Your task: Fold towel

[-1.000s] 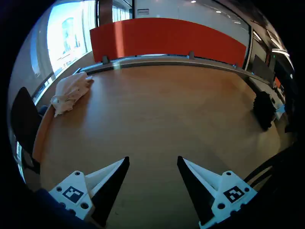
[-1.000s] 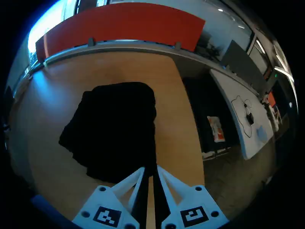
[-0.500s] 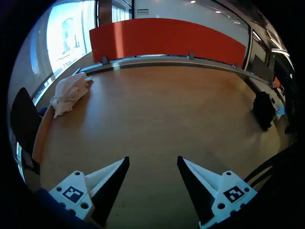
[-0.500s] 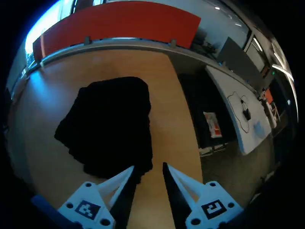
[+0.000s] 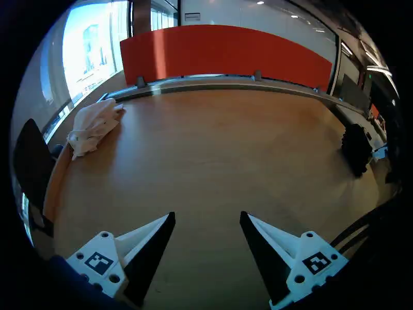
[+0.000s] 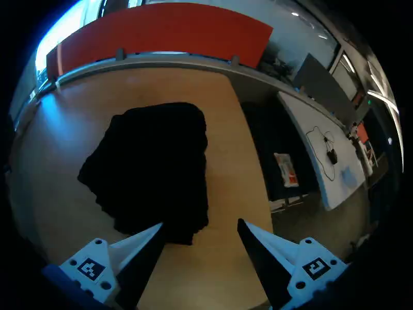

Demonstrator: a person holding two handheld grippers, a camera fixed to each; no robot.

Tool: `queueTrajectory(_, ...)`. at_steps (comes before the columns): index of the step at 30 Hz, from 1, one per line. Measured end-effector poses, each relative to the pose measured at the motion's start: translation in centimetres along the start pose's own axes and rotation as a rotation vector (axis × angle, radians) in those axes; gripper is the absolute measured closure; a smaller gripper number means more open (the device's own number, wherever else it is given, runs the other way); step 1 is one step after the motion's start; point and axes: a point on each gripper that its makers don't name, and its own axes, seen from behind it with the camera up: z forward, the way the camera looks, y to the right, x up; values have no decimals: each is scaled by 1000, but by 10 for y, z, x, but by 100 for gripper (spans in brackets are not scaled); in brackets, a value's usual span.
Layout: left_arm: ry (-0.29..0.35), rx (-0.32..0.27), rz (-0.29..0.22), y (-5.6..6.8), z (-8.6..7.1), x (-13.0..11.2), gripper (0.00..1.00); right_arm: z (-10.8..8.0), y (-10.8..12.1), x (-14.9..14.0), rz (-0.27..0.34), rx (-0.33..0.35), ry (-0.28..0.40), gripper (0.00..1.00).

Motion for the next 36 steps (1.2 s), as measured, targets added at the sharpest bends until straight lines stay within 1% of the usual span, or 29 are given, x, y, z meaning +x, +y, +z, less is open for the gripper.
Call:
queueTrajectory(5,6,2,-1,-2,0,2,7,-6,-5,6,5,-2,28,0)
queueTrajectory(8,12,5,-3,-4,-1,4,7,-12,-9,13,13,-8,62,0)
queueTrajectory(15,31,9,-12,-7,-3,12,7,-37,-29,48,84,17,216,0)
queueTrajectory(21,46,12,-5,-8,-3,20,7,-56,-39,76,130,22,333,0)
queueTrajectory(26,58,14,0,-9,-4,26,7,-71,-45,98,157,27,423,0)
queueTrajectory(30,66,15,-2,-9,-4,30,7,-83,-48,116,180,26,511,0)
queueTrajectory(36,79,22,-2,-11,-5,34,7,-93,-49,131,208,11,615,0)
